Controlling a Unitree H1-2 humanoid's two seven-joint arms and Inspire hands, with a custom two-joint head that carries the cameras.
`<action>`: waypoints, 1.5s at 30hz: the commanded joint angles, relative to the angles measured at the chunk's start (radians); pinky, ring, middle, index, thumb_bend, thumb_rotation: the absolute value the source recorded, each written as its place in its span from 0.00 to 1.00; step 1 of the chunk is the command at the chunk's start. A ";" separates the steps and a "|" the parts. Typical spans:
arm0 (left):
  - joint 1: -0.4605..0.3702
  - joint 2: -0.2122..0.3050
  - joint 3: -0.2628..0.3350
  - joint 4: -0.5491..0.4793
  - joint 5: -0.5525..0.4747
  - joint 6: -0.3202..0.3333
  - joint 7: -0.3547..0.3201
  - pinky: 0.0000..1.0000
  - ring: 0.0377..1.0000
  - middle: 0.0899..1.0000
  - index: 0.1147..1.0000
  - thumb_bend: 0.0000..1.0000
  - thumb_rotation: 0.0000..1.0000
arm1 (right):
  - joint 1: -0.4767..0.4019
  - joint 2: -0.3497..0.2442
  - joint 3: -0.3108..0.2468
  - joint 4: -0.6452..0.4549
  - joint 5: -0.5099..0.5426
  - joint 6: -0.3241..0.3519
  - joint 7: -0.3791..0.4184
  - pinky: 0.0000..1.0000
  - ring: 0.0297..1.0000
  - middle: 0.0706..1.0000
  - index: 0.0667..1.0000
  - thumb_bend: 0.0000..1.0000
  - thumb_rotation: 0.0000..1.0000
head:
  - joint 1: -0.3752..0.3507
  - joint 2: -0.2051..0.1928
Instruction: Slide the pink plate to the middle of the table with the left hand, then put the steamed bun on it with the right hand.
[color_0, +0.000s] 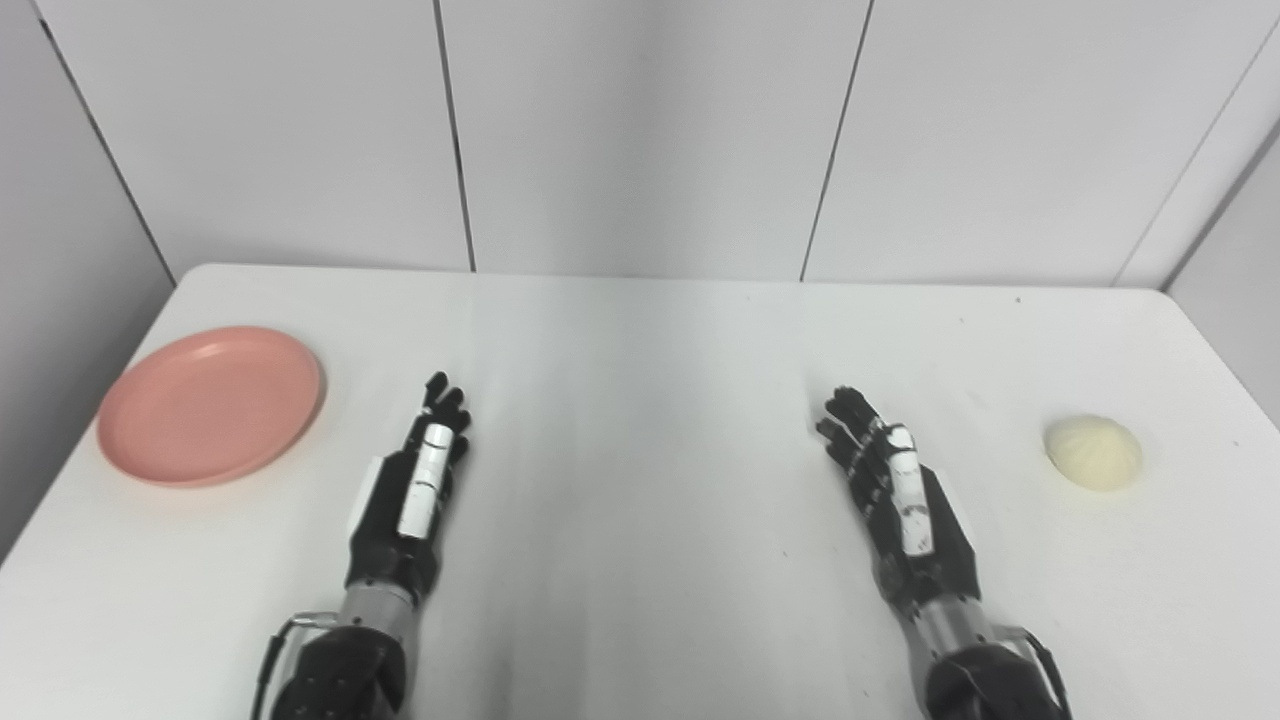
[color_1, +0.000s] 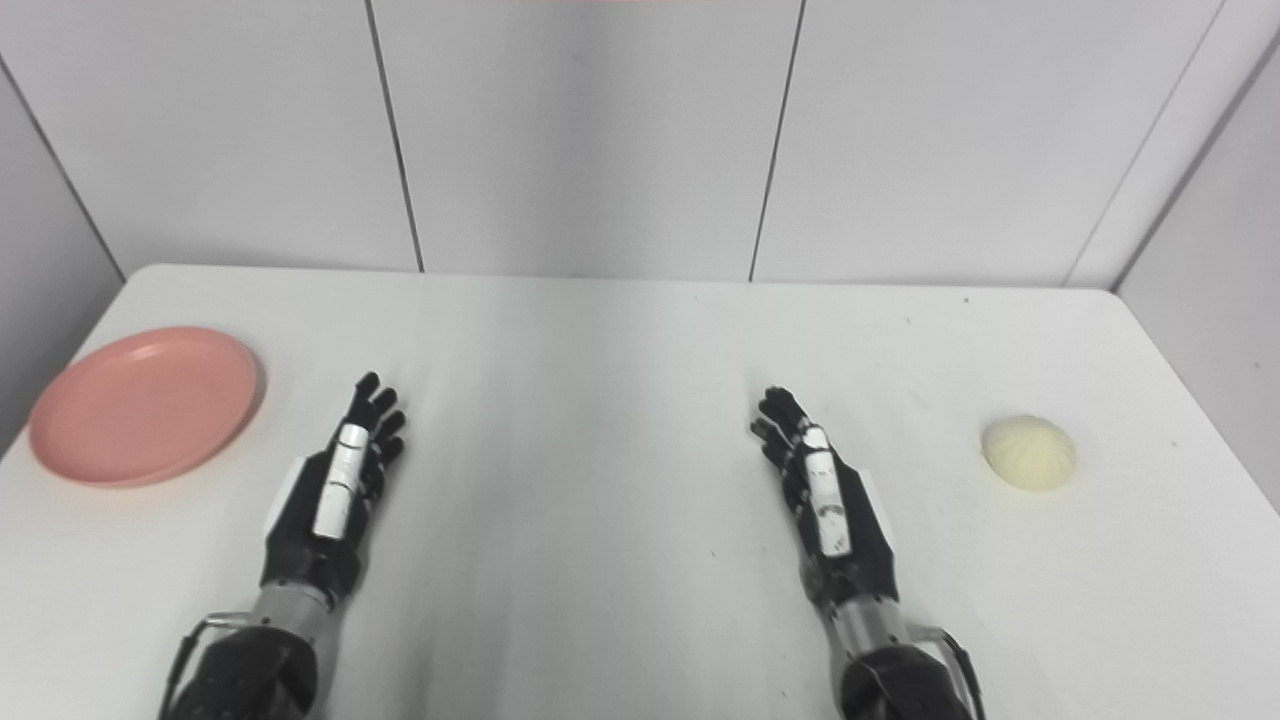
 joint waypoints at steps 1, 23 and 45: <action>-0.029 -0.024 -0.018 0.016 0.014 -0.039 0.002 1.00 1.00 1.00 1.00 0.64 0.93 | 0.008 -0.017 -0.017 0.049 0.020 -0.063 0.027 0.97 0.90 0.90 0.88 0.82 0.96 | 0.024 -0.017; -0.075 -0.067 -0.056 0.222 0.081 -0.209 0.039 1.00 1.00 1.00 1.00 0.64 0.96 | -0.037 -0.056 -0.054 0.210 0.073 -0.130 0.089 1.00 0.94 0.95 0.92 0.74 1.00 | 0.148 -0.117; -0.050 -0.037 -0.019 -0.008 0.022 -0.011 0.005 1.00 0.99 1.00 1.00 0.62 0.94 | -0.006 -0.038 -0.033 0.007 0.049 -0.013 0.033 0.97 0.89 0.90 0.87 0.80 0.96 | 0.034 0.101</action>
